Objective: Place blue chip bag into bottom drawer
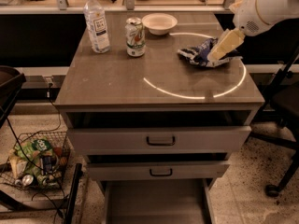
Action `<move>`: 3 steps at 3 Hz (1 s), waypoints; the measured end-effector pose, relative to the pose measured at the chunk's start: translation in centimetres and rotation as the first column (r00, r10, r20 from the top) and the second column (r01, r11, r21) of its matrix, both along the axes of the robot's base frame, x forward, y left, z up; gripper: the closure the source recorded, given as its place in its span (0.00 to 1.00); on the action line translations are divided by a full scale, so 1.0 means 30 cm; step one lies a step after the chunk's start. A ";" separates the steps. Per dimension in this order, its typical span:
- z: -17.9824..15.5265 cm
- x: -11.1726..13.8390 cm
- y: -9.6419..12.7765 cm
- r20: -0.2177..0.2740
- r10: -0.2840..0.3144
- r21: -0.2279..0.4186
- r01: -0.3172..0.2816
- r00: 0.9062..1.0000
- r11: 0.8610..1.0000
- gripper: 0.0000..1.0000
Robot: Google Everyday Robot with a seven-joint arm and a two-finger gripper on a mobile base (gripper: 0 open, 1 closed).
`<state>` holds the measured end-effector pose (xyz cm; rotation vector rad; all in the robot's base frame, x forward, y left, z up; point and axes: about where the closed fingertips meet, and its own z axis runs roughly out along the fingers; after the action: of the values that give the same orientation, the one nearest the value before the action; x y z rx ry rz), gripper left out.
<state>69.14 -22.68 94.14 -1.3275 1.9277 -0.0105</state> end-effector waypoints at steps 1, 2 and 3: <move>-0.063 0.065 -0.041 -0.024 -0.023 0.082 0.025 0.999 0.996 0.00; -0.151 0.092 -0.029 -0.064 -0.018 0.185 0.029 0.998 0.982 0.00; -0.245 0.093 0.007 -0.114 0.007 0.256 0.023 0.993 0.966 0.19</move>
Offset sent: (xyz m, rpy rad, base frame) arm 0.0345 -0.0053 -0.0731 0.3273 0.1087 -0.0201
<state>71.93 -22.48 86.79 -1.1677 1.9530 0.3081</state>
